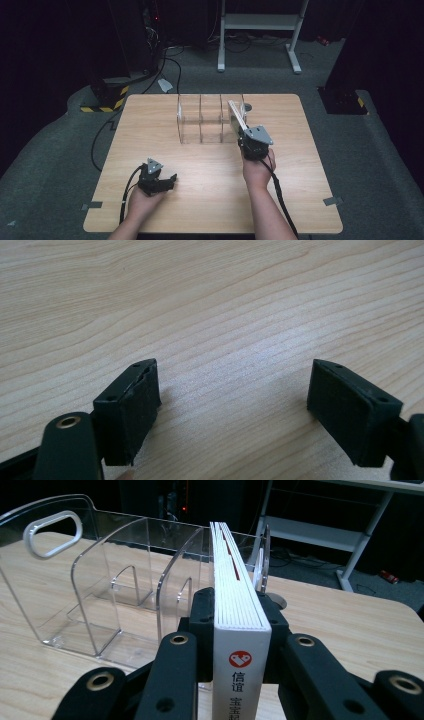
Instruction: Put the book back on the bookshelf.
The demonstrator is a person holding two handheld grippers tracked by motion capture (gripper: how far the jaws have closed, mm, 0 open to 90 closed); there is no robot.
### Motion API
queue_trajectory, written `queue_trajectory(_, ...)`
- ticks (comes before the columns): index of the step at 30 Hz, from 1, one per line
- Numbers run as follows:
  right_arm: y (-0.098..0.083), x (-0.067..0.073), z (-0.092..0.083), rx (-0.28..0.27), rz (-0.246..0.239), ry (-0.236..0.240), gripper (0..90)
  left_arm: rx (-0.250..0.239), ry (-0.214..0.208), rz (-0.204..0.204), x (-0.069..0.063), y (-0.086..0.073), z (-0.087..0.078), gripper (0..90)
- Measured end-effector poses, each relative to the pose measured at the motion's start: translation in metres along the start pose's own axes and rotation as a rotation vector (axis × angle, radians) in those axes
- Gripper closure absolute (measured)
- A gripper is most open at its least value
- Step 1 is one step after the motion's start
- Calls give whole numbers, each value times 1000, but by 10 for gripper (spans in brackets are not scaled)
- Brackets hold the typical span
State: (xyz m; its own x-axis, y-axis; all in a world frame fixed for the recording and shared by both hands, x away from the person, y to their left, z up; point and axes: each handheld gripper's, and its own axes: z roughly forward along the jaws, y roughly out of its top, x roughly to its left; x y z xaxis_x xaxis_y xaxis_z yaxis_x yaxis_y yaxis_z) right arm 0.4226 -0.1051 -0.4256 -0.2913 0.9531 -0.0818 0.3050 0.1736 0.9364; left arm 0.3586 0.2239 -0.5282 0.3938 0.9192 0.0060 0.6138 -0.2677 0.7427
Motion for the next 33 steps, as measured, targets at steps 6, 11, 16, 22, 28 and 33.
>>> queue_trajectory(6,5,1,12,9,2,-13,754,2,0,2,0,0,0,212)
queue_trajectory(11,9,4,23,7,8,-18,754,0,0,0,0,0,0,212)
queue_trajectory(16,11,8,31,11,7,-23,753,-1,-2,5,0,0,0,220)
queue_trajectory(22,9,10,39,11,11,-31,753,-2,-1,4,0,0,0,225)
queue_trajectory(28,9,8,41,10,22,-37,753,-2,-1,4,0,0,0,227)
queue_trajectory(33,8,9,42,8,20,-40,752,-3,0,5,0,0,0,229)
